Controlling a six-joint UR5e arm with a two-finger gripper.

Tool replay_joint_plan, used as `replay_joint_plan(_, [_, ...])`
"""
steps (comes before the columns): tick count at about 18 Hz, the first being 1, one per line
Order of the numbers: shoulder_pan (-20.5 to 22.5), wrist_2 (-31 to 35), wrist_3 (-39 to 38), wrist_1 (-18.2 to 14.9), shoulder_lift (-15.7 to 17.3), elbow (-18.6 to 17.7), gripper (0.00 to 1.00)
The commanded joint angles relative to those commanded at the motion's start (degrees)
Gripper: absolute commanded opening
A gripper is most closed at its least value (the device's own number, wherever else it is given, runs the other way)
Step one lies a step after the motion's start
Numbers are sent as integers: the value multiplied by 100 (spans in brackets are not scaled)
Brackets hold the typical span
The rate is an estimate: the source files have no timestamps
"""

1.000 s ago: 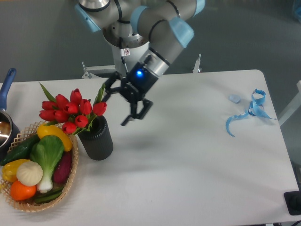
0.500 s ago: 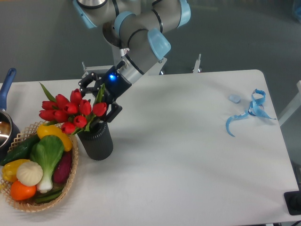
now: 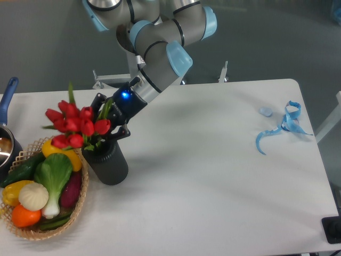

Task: Pick up the flowers from the vase
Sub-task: 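Close the gripper around the red tulip stems at the vase mouth, then lift the gripped tulips straight up out of the black vase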

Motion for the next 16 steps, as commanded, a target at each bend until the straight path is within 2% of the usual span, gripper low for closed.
replay_joint_plan(7, [79, -413, -887, 0, 176, 378, 0])
replay_joint_plan(16, [694, -1397, -1740, -9, 747, 387, 0])
